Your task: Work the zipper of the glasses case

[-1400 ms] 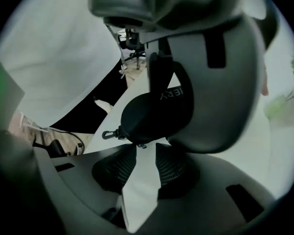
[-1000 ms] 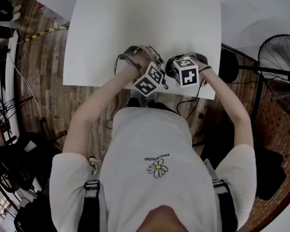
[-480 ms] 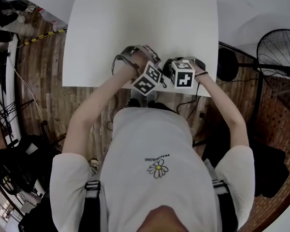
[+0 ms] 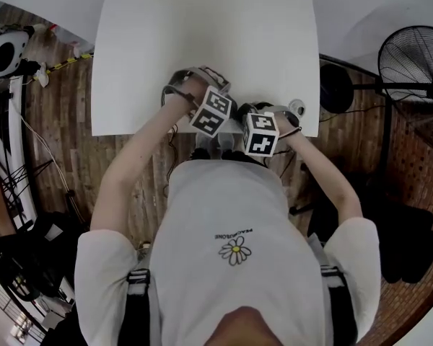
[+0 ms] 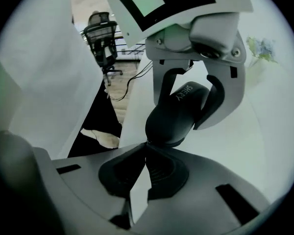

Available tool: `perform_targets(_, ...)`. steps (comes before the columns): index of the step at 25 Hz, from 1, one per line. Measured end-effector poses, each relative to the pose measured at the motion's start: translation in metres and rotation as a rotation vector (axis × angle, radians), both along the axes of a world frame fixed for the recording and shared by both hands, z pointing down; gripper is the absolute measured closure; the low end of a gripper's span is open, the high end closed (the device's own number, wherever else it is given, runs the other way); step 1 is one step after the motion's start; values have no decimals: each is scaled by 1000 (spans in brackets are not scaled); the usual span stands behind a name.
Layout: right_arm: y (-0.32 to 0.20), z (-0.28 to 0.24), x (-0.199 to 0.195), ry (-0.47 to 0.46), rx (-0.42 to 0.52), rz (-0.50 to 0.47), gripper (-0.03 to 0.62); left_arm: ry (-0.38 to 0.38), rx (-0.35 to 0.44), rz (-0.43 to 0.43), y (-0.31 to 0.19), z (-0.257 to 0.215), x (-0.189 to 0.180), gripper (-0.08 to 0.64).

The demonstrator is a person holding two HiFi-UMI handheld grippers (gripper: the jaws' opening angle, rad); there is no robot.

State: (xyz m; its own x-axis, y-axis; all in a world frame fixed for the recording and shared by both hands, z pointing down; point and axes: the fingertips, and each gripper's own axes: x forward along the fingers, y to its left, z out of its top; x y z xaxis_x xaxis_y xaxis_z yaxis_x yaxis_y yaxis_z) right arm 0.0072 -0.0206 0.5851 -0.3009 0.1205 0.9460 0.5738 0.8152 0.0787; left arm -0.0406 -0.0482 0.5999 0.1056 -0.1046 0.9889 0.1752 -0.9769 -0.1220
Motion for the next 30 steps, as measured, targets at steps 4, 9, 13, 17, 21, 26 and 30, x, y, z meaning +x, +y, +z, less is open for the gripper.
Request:
perform_targets(4, -4, 2, -5, -64, -47, 315, 584, 78, 3, -98, -8, -2, 1, 235)
perform_targets(9, -23, 4, -14, -115, 0, 500, 584, 168, -37, -302, -27, -5, 0, 235)
perform_targets(13, -25, 3, -21, -133, -17, 579, 584, 167, -84, -384, -35, -6, -1, 235)
perform_targets(17, -35, -2, -32, -164, 11, 649, 584, 185, -72, -533, -47, -8, -3, 235)
perform_targets(21, -51, -2, -42, -194, 12, 709, 584, 217, -6, -731, -63, -9, -9, 233)
perform_targets(26, -65, -2, -40, -213, -16, 712, 586, 297, 24, -795, -69, -15, -12, 228)
perform_targets(30, -72, 0, -38, -203, 10, 676, 586, 313, 87, -785, -68, -16, -26, 187)
